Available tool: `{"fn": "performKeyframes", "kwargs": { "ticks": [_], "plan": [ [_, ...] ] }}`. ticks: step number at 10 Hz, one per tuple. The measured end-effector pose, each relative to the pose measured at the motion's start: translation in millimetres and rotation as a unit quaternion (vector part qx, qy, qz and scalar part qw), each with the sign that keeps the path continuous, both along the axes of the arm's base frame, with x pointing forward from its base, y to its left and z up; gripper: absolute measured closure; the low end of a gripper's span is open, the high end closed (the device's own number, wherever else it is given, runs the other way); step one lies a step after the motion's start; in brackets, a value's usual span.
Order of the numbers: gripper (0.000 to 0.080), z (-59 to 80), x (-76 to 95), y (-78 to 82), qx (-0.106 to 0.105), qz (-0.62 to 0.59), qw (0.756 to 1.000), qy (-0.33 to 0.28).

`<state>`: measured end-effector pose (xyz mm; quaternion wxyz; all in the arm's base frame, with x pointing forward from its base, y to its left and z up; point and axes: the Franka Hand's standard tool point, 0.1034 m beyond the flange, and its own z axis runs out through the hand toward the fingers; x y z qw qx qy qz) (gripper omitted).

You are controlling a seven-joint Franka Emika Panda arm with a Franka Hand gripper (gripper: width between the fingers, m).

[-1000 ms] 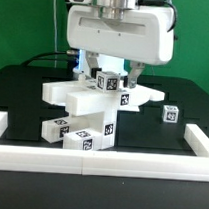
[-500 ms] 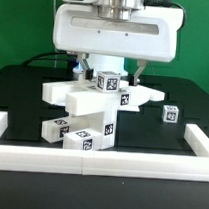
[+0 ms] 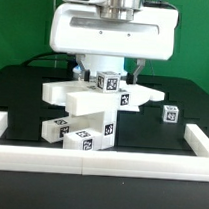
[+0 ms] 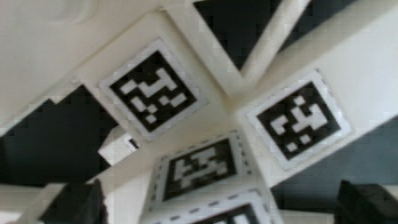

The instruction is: Assemble chair

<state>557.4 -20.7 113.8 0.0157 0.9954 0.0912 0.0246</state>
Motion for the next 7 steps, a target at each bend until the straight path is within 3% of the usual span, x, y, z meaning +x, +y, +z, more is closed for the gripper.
{"fn": "performKeyframes", "kwargs": {
  "ticks": [3,4,5,6,7],
  "plan": [
    [0.0151,0.0,0.0,-0.5,-0.002,0.042,0.999,0.001],
    [0.028,0.0,0.0,-0.5,-0.002,0.037,0.999,0.001],
    [0.028,-0.1,0.0,-0.5,-0.002,0.031,1.0,0.001],
    [0.0448,-0.1,-0.1,-0.5,-0.002,0.031,1.0,0.001],
    [0.0448,-0.1,0.0,-0.4,0.0,0.01,1.0,0.0]
  ]
}}
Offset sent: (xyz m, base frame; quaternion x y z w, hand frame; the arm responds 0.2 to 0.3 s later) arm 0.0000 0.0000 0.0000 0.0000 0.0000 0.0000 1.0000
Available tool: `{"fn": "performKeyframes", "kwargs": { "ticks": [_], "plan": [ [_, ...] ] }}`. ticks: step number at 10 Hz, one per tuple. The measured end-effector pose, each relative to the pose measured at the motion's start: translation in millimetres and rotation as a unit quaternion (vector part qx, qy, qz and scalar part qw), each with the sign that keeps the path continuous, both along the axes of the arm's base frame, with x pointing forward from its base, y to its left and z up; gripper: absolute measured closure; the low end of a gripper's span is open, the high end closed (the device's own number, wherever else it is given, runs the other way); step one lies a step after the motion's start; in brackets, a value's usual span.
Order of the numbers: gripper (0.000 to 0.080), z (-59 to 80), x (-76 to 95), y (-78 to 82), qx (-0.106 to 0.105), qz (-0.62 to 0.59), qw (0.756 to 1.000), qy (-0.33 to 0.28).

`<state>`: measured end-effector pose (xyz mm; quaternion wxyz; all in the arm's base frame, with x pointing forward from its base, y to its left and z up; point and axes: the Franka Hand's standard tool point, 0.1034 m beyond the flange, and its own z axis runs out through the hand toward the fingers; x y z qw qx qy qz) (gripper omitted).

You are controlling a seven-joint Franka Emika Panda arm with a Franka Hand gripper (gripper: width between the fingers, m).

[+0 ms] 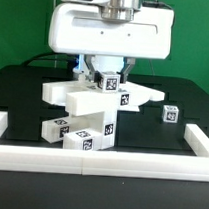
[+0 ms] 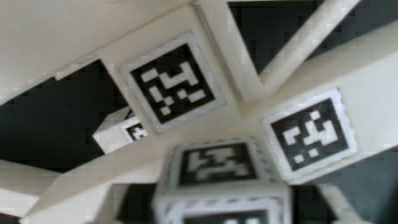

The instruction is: Assemble chair

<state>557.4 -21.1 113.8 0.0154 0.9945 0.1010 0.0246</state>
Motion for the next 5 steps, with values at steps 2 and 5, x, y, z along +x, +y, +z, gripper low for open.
{"fn": "performKeyframes", "kwargs": {
  "ticks": [2,5],
  "plan": [
    [0.0514,-0.1,0.0,0.1,0.003,-0.063,0.998,-0.002],
    [0.0514,-0.2,-0.1,0.2,0.008,-0.159,0.987,-0.004]
  ]
}}
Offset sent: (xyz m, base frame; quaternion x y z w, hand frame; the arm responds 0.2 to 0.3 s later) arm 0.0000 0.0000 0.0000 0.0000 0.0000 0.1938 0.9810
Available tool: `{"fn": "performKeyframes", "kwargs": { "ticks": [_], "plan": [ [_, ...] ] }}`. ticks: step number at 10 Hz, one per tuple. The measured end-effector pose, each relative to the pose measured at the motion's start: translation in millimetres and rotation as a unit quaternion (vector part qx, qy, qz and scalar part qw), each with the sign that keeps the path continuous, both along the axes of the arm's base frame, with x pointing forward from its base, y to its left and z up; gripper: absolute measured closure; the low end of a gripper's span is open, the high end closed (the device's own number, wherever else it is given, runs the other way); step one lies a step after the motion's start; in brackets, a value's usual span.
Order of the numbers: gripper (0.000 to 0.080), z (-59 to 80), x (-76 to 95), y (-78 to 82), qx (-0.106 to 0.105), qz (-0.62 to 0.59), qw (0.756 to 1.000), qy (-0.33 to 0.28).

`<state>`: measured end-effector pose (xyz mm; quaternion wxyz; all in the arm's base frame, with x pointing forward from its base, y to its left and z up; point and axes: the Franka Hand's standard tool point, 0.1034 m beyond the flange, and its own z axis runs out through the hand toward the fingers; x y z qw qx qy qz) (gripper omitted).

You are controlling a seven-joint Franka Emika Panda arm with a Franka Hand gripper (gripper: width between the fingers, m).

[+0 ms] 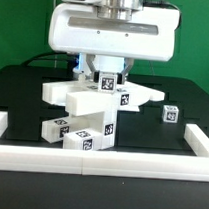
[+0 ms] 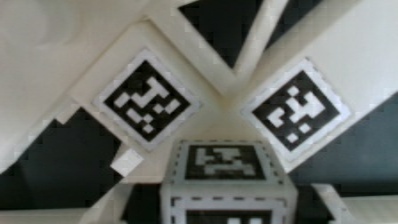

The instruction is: Assemble chair

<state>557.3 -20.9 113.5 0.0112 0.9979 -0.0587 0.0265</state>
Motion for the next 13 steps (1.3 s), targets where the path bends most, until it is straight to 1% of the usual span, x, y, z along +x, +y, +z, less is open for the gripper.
{"fn": "performKeyframes", "kwargs": {
  "ticks": [4,7,9,12,13],
  "plan": [
    [0.0512,-0.3,-0.1,0.2,0.006,-0.116,0.993,-0.003],
    [0.0512,-0.5,-0.2,0.6,0.012,-0.211,0.977,-0.005],
    [0.0512,-0.5,-0.1,1.3,0.016,-0.28,0.96,-0.007],
    [0.0512,-0.5,0.1,2.4,0.023,-0.349,0.937,-0.008],
    [0.0512,-0.6,0.1,2.9,0.026,-0.379,0.925,-0.008]
  ]
}}
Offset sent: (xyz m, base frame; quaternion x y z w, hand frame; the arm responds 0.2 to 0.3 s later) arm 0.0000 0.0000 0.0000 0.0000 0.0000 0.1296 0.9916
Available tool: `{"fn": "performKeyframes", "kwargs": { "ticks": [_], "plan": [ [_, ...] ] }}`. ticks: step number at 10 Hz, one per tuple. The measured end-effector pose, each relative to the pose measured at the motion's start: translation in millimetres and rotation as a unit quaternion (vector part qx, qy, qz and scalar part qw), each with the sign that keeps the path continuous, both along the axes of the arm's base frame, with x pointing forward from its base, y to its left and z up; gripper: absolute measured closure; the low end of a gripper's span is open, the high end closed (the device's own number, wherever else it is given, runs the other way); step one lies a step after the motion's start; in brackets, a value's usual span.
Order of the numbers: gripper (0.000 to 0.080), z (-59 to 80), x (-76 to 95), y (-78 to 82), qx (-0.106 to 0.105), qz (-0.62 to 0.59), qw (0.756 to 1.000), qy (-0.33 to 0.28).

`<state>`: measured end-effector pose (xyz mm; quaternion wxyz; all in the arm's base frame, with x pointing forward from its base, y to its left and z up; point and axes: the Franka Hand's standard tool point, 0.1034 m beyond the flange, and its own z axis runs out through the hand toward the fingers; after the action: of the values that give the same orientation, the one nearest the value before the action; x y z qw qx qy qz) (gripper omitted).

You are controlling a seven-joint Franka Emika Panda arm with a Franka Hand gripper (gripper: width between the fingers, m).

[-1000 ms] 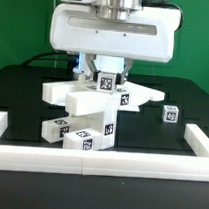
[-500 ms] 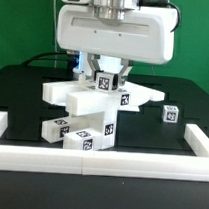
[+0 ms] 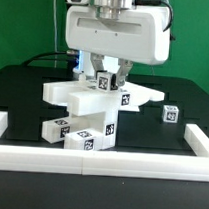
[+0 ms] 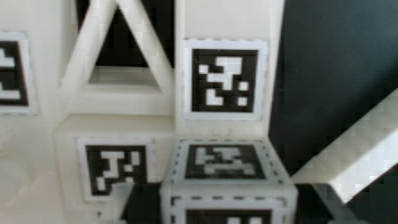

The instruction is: Assemble chair

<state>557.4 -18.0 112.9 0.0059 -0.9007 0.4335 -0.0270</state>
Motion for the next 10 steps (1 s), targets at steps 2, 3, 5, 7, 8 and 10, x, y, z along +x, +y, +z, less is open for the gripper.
{"fn": "performKeyframes", "kwargs": {
  "ticks": [2,3,5,7,8,10],
  "plan": [
    [0.0512,-0.2,0.1,1.6,0.008,-0.064,0.998,-0.001],
    [0.0512,-0.2,0.1,2.3,0.011,-0.091,0.996,-0.002],
    [0.0358,-0.3,0.1,2.8,0.011,-0.083,0.996,-0.001],
    [0.0229,0.7,1.4,4.6,0.01,-0.056,0.998,-0.001],
    [0.0166,0.9,1.5,4.7,0.008,-0.023,1.0,-0.002],
    [0.0155,1.0,1.7,5.1,0.003,0.077,0.997,-0.001]
  ]
}}
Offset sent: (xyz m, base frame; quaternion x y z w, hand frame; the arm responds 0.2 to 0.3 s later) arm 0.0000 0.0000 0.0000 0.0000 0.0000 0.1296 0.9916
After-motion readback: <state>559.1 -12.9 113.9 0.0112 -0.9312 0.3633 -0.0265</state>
